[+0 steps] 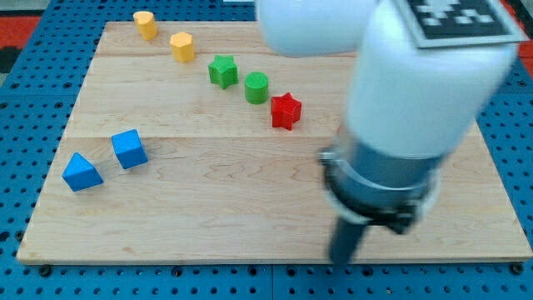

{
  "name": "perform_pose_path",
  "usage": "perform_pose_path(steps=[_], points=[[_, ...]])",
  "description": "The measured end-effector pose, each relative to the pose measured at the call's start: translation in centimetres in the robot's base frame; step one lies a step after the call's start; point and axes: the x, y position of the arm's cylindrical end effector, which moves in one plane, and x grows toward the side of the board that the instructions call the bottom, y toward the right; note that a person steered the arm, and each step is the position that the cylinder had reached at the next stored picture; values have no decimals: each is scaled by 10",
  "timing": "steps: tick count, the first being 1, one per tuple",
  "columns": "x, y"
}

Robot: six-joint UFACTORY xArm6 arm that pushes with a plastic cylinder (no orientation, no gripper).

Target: Push the blue triangle towards the bottom center of the board

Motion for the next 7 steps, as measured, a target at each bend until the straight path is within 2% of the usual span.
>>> perform_pose_path(steps=[1, 2, 3, 4, 5, 6, 7], points=[[-6, -150], [-43, -262], [-88, -320], [-124, -301], [-127, -192], [-115, -153], [-115, -240]])
